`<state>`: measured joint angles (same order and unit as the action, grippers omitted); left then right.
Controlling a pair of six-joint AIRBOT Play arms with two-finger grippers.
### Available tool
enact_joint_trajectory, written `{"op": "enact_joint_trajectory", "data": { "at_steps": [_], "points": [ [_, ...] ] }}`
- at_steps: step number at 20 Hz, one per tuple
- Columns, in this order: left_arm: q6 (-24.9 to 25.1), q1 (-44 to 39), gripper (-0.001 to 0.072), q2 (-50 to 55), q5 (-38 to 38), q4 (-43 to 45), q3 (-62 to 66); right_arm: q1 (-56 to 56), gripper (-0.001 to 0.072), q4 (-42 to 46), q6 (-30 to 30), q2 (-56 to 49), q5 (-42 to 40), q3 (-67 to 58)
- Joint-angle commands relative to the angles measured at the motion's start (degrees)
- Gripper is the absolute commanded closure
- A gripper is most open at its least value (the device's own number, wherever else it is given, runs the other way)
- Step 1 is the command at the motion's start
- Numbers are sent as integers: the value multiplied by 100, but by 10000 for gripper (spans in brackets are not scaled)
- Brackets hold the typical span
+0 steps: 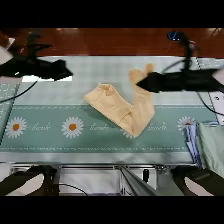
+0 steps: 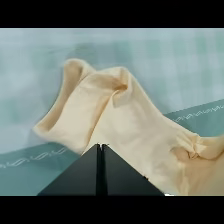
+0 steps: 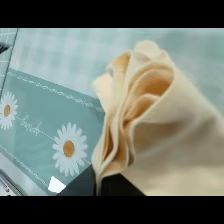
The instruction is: Fold the shirts.
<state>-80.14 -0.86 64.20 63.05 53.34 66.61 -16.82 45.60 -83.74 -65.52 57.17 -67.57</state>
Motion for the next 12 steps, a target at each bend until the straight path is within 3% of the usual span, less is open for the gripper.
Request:
{"op": "enact_joint_trajectory", "data": {
  "at_steps": [1,6,7,8,9,12],
  "points": [
    [146,745,683,-1744,-160,116,-1523,-868,693,-195,39,-2105,-494,-1517],
    [144,763,683,-2691,-256,109,-2741,-1167,693,-841,-179,-4190,-295,-3132],
    [144,761,683,-2675,-264,109,-2848,-1231,630,-966,-164,-4411,-304,-3226],
    [144,761,683,-2649,-302,109,-2927,-1279,388,-1051,-151,-4546,-328,-3241],
    [144,763,683,-2625,-398,109,-3008,-1270,300,-1152,-92,-4623,-262,-3241],
    [144,763,683,-2562,-743,111,-3165,-949,301,-1403,26,-4470,570,-3241]
  ]
}}
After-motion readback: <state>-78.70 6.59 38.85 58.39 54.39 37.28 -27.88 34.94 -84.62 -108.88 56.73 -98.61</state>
